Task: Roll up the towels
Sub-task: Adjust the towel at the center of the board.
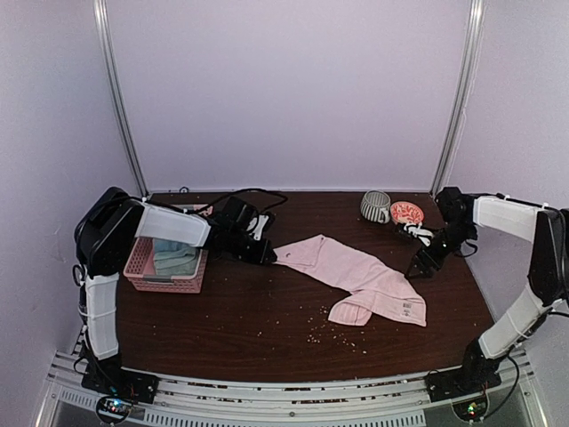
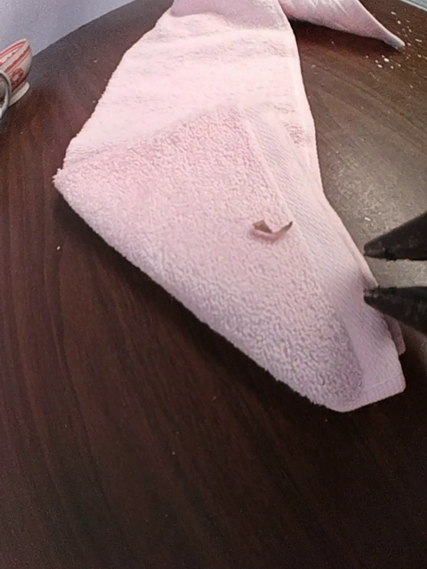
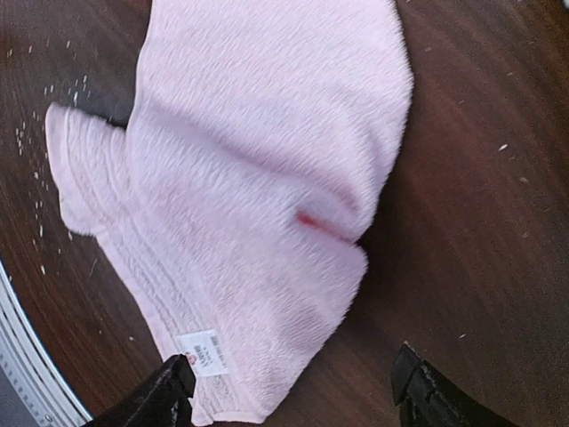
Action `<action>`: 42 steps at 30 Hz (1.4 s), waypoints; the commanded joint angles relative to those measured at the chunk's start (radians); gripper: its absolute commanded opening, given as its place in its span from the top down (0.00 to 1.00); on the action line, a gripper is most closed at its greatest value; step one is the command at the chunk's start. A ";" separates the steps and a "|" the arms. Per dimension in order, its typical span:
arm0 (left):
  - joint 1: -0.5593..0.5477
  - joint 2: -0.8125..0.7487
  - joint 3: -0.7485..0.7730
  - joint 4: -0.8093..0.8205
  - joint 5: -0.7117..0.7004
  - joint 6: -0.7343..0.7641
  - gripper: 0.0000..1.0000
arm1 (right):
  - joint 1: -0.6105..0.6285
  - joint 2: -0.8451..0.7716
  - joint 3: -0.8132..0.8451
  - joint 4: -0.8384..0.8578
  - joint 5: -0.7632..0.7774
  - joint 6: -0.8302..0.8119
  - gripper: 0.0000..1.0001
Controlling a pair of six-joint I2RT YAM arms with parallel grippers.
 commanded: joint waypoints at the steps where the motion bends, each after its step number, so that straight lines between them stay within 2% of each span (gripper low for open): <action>1: 0.005 -0.015 0.030 0.006 0.033 0.014 0.99 | 0.066 -0.095 -0.126 0.029 0.142 -0.041 0.21; 6: 0.006 -0.175 -0.024 -0.003 0.019 0.043 1.00 | 0.129 -0.075 -0.221 0.134 0.241 -0.008 0.21; 8: 0.006 -0.252 -0.052 -0.017 -0.003 0.042 1.00 | 0.151 -0.056 -0.252 0.201 0.315 0.037 0.25; 10: 0.006 -0.331 -0.085 -0.032 -0.026 0.041 1.00 | 0.155 -0.032 -0.249 0.257 0.385 0.075 0.39; 11: 0.005 -0.372 -0.100 -0.041 -0.039 0.039 1.00 | 0.152 -0.019 -0.237 0.275 0.416 0.091 0.50; 12: 0.005 -0.409 -0.117 -0.049 -0.051 0.038 1.00 | 0.144 -0.010 -0.220 0.282 0.437 0.106 0.66; 13: 0.005 -0.449 -0.133 -0.056 -0.068 0.037 1.00 | 0.133 -0.002 -0.196 0.273 0.437 0.108 0.75; 15: 0.006 -0.510 -0.169 -0.063 -0.109 0.029 1.00 | 0.107 -0.008 -0.146 0.237 0.398 0.105 0.87; 17: 0.006 -0.520 -0.190 -0.053 -0.102 0.035 1.00 | 0.094 -0.041 -0.115 0.208 0.353 0.100 0.93; 18: 0.006 -0.493 -0.180 -0.063 -0.089 0.046 1.00 | 0.092 -0.059 -0.105 0.201 0.339 0.101 0.94; 21: -0.004 -0.350 -0.070 -0.161 -0.064 0.090 0.78 | 0.092 -0.080 -0.092 0.199 0.313 0.115 0.95; 24: -0.021 -0.226 0.001 -0.192 -0.107 0.101 0.68 | 0.091 -0.056 -0.077 0.197 0.306 0.128 0.95; 27: -0.033 -0.159 0.025 -0.204 -0.070 0.125 0.64 | 0.092 -0.042 -0.068 0.209 0.279 0.150 0.95; 32: -0.058 -0.109 0.032 -0.235 -0.219 0.184 0.60 | 0.091 -0.016 -0.067 0.220 0.224 0.171 0.96; 35: -0.059 -0.084 0.049 -0.236 -0.257 0.221 0.60 | 0.091 0.007 -0.063 0.217 0.218 0.170 0.96; 42: -0.063 0.013 0.160 -0.256 -0.241 0.301 0.60 | 0.092 0.026 -0.050 0.201 0.217 0.162 0.97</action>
